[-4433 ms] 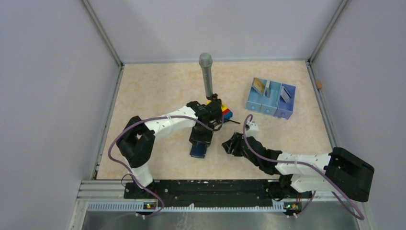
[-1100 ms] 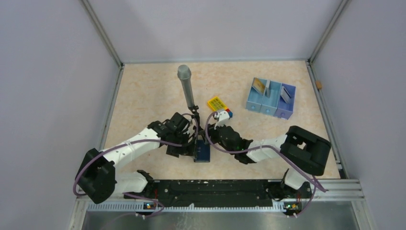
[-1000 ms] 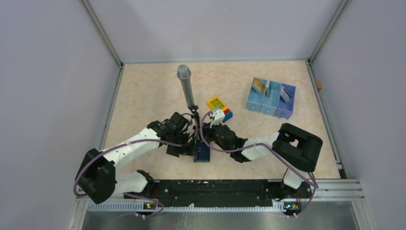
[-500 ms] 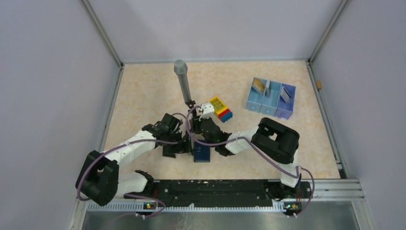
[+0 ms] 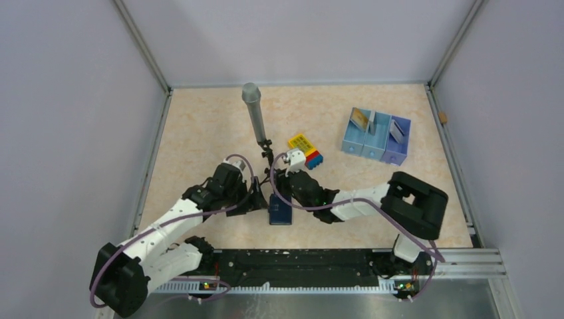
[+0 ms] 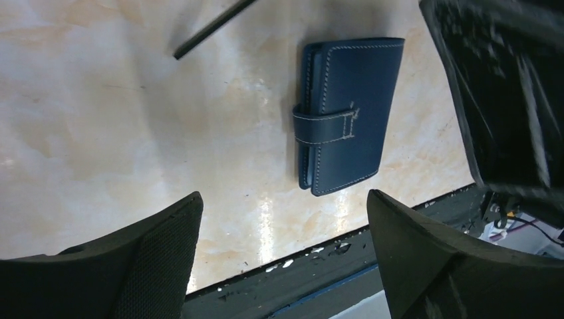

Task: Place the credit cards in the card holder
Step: Pick up the card holder from the center of the board.

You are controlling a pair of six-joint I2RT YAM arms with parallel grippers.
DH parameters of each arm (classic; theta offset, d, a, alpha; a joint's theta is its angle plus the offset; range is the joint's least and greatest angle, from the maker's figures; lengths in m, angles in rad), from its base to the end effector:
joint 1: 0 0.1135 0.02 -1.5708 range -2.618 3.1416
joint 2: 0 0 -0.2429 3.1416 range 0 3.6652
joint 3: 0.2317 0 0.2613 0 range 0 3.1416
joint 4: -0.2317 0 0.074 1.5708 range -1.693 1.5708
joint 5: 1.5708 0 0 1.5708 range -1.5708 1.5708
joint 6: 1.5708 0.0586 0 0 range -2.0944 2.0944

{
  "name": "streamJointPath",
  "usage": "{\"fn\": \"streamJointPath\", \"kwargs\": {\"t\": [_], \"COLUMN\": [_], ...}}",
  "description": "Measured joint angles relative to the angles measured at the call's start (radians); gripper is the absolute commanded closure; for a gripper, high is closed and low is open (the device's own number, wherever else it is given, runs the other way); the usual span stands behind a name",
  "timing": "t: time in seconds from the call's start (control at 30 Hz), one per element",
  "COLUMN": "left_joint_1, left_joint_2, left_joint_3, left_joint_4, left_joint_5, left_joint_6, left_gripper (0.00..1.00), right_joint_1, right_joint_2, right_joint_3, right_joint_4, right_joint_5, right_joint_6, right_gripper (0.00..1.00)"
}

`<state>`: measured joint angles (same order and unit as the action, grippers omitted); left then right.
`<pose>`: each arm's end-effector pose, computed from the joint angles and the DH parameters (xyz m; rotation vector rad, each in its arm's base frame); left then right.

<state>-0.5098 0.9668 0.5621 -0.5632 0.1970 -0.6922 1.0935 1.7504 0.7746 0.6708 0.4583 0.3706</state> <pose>0.1812 -0.1144 0.1602 -0.1614 2.6662 -0.6870 0.1959 0.3224 0.1375 -0.3597 1.8504 0.5886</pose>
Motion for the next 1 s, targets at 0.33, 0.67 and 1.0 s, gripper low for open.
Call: {"fn": "streamJointPath", "kwargs": {"t": [0.33,0.67,1.0], "left_joint_1": [-0.081,-0.084,-0.084], "left_joint_2": [0.062,0.196,0.298], "left_joint_3": [-0.042,-0.045,-0.05], "left_joint_4": [0.178,0.307,0.392], "left_joint_5": [-0.003,0.023,0.055], "left_joint_6": [-0.114,-0.125,-0.121], "left_gripper": [0.18,0.26,0.41], "right_joint_1": [0.043,0.043,0.043], "right_joint_2": [-0.285,-0.315,-0.225], "right_joint_3": [-0.09,-0.144,-0.145], "right_joint_4": [-0.349,-0.521,-0.508], "right_joint_5": [-0.053,-0.113,-0.174], "right_joint_6": [0.32,0.555,0.62], "right_gripper": [0.53,0.52,0.52]}}
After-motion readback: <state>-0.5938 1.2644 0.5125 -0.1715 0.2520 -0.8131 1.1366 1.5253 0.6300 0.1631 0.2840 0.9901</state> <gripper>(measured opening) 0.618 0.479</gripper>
